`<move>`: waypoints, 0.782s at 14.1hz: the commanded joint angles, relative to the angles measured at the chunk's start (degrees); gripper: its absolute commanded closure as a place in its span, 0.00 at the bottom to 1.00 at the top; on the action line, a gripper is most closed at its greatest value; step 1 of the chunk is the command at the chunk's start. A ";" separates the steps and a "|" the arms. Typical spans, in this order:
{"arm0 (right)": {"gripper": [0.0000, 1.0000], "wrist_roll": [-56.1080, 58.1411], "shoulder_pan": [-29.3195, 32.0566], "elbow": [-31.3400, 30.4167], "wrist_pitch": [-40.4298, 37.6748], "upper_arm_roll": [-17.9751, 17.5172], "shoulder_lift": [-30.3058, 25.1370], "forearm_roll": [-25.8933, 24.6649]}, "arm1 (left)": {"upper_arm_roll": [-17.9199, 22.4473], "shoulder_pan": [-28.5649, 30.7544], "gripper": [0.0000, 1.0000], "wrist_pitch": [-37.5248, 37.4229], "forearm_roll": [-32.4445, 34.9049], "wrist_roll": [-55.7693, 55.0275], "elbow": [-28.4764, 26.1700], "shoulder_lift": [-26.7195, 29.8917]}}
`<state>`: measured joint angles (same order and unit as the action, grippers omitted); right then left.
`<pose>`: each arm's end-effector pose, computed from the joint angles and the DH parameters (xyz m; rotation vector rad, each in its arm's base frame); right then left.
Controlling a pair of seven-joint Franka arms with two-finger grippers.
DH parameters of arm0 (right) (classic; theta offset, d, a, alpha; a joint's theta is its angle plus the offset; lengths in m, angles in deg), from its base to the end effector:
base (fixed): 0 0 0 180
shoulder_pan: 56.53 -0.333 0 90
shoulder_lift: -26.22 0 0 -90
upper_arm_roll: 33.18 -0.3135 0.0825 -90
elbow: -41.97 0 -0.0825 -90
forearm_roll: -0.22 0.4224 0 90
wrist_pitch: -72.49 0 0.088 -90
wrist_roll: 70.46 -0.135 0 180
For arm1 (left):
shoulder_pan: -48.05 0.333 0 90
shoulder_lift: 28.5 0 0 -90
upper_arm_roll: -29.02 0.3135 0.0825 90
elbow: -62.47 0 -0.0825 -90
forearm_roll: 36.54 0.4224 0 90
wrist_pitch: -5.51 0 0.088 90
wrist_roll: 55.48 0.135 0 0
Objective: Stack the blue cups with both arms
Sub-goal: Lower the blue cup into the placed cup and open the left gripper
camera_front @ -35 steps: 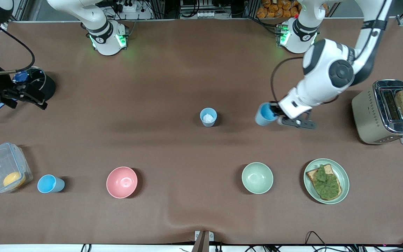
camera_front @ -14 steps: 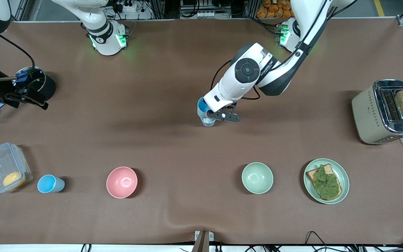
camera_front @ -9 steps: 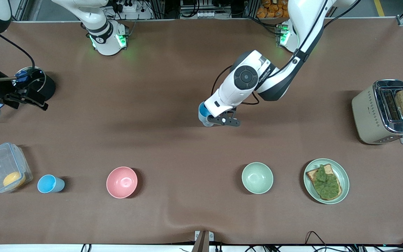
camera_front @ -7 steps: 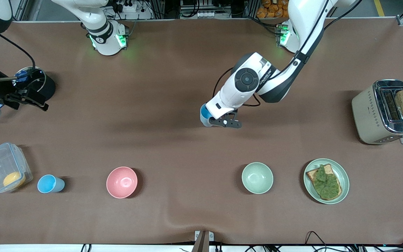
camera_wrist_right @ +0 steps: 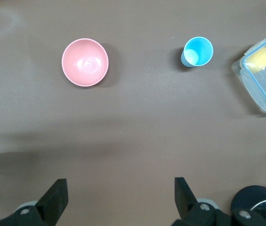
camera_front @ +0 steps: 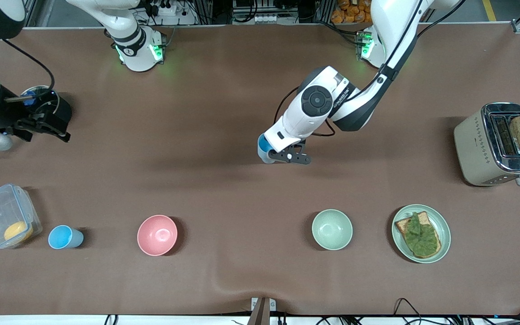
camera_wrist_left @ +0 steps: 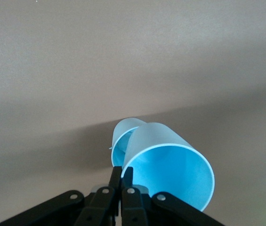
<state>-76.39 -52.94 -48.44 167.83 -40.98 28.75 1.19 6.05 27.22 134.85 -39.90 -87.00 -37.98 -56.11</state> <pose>0.6141 0.0458 0.5724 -3.1141 0.0490 -0.0625 0.5118 -0.4711 0.2688 2.9177 -0.1923 -0.1377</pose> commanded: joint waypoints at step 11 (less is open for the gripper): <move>0.00 0.39 -1.21 -0.37 3.35 -0.01 -0.07 -0.35 | 0.30 0.18 0.00 0.30 1.07 -0.29 -3.88 3.35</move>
<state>-76.37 -53.36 -48.60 169.51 -40.97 28.86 1.16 6.19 27.33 134.84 -39.89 -86.96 -40.42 -55.45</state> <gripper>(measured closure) 0.000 0.740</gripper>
